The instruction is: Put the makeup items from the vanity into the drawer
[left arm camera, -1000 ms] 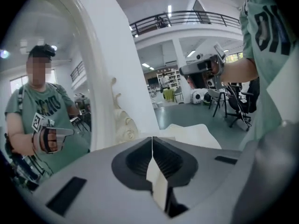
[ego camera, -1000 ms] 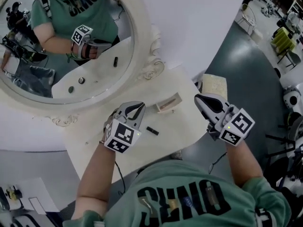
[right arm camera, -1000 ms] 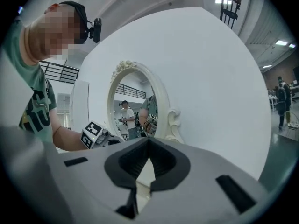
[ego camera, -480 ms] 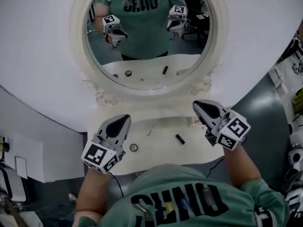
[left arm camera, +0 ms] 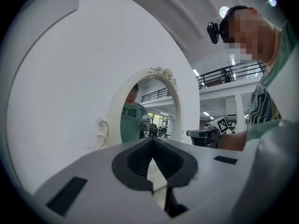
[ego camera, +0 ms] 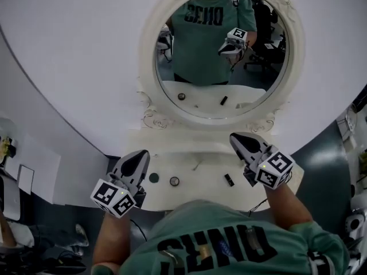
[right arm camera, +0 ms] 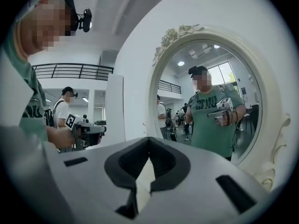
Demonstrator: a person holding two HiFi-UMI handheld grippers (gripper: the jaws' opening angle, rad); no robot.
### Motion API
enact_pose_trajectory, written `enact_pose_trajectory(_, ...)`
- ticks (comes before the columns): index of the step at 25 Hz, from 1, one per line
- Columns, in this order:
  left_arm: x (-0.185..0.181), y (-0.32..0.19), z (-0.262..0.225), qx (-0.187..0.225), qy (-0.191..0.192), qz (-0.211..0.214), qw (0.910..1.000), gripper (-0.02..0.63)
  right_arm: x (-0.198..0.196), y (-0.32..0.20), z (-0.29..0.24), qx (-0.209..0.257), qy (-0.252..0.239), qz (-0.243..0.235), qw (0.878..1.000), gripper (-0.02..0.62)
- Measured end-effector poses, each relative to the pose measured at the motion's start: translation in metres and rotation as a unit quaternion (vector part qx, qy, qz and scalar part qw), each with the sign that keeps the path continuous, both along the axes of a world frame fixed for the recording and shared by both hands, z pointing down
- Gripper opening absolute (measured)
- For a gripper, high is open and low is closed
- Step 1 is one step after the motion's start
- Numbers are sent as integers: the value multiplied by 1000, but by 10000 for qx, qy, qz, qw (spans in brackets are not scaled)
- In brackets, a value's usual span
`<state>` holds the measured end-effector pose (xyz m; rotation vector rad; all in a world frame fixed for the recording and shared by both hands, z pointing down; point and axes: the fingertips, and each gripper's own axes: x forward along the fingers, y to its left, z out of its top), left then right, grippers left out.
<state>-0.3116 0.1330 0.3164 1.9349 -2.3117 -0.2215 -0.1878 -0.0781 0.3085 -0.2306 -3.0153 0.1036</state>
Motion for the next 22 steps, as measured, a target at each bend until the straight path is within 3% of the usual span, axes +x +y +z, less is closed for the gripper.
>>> enact_pose_trajectory(22, 29, -55, 4, -52, -15, 557, 9984, 8, 43, -34, 3, -78, 18, 456, 9989, 11)
